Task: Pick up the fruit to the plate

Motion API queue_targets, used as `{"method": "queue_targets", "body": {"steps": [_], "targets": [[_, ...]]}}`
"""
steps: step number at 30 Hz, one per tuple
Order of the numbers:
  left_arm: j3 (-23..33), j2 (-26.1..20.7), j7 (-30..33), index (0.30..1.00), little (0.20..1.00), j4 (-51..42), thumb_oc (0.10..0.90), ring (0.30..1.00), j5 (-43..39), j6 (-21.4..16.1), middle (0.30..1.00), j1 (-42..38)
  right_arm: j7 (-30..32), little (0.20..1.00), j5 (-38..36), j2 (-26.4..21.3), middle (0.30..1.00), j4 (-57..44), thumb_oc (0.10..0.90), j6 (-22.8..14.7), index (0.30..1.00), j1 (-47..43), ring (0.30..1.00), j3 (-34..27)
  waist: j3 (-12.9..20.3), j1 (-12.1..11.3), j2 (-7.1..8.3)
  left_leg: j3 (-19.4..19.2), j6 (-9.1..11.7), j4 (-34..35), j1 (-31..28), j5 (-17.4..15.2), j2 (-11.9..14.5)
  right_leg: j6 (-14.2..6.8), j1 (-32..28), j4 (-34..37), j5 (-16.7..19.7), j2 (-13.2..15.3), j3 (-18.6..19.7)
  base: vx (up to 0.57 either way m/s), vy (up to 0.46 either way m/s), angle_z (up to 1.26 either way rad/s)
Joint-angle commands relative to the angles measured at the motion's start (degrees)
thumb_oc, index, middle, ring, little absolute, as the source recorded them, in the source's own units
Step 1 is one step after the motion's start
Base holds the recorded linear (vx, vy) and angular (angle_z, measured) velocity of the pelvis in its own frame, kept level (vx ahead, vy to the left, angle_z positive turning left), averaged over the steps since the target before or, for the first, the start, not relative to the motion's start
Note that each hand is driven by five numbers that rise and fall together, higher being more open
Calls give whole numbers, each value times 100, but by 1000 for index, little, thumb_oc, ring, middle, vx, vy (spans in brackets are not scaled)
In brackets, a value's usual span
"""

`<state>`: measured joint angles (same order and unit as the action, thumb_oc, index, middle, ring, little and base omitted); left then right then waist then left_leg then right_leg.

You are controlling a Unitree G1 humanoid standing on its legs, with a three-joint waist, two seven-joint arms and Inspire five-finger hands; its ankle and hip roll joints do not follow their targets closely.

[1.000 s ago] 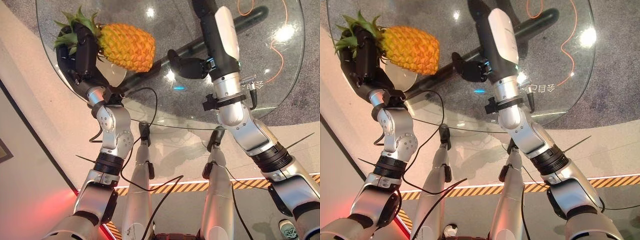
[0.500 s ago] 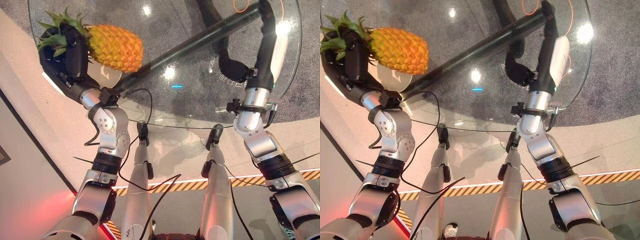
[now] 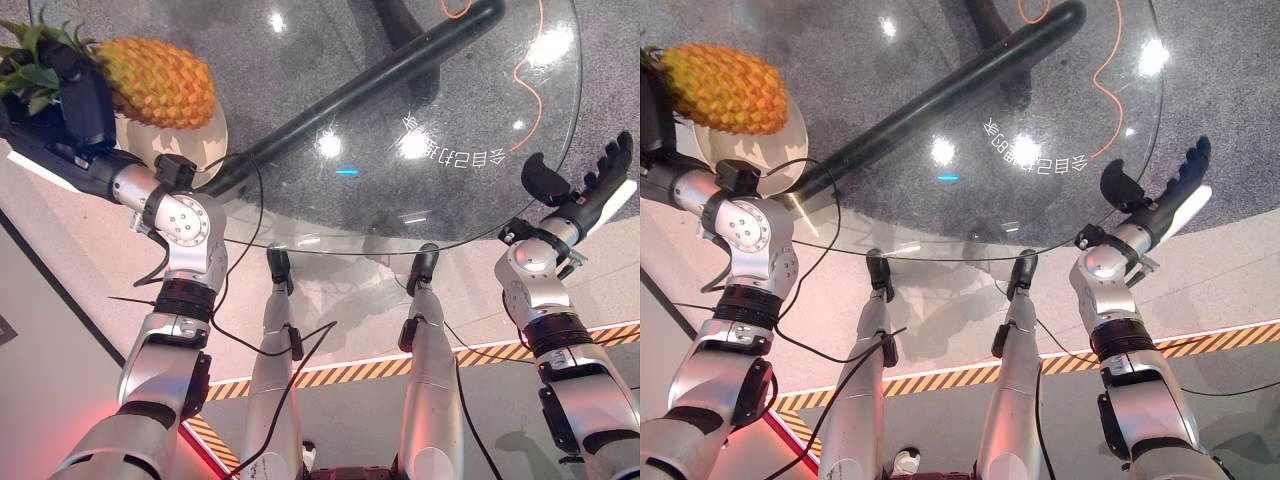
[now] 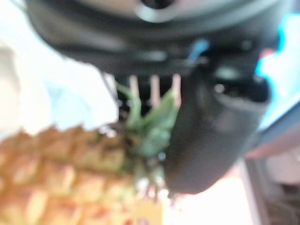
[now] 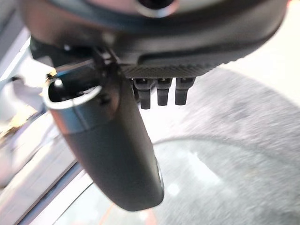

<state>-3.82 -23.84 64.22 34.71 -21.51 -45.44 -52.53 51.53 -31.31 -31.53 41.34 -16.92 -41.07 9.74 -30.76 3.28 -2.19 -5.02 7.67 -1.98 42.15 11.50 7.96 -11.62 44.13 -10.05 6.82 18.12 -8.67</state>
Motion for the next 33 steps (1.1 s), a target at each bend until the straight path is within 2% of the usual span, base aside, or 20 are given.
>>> {"method": "queue_targets", "body": {"steps": [1, 9, 18, 26, 33], "targets": [[81, -714, 260, 300, 200, -29, 100, 300, 780, -666, 300, -824, 119, 900, -360, -268, 900, 46, 800, -511, 900, -264, 900, -253, 97, -97, 162, 65, 99, -324, -166, -322, 89, 24, -41, -46, 144, -202, -79, 0, 0, 0], [-165, -1079, 774, 300, 200, 700, 100, 300, 1291, -467, 300, -1192, -500, 900, -1481, -338, 900, 1452, 800, -770, 900, -451, 900, -474, 97, -125, 191, 99, 114, -412, -66, -344, 130, 64, -1, -96, 102, -247, -97, 0, 0, 0], [-377, -1286, 992, 300, 200, 1370, 100, 300, 1307, -220, 300, -1437, -1149, 900, -2554, -392, 900, 2425, 800, -765, 900, -534, 900, -664, 97, -133, 181, 122, 116, -485, -25, -384, 137, 94, 21, -153, 39, -300, -83, 0, 0, 0], [-411, -1402, 1005, 300, 200, 1872, 100, 300, 1247, -84, 300, -1528, -1466, 900, -2957, -421, 900, 2896, 800, -648, 900, -549, 900, -715, 97, -125, 194, 126, 119, -546, -4, -414, 147, 114, 17, -183, -6, -332, -80, 0, 0, 0], [-446, -1508, 855, 300, 200, 2215, 100, 300, 1115, 212, 300, -1577, -1547, 900, -2938, -481, 900, 3095, 800, -451, 900, -597, 900, -670, 97, -123, 201, 150, 113, -561, 14, -442, 141, 126, 27, -177, -32, -356, -64, 0, 0, 0]]}}
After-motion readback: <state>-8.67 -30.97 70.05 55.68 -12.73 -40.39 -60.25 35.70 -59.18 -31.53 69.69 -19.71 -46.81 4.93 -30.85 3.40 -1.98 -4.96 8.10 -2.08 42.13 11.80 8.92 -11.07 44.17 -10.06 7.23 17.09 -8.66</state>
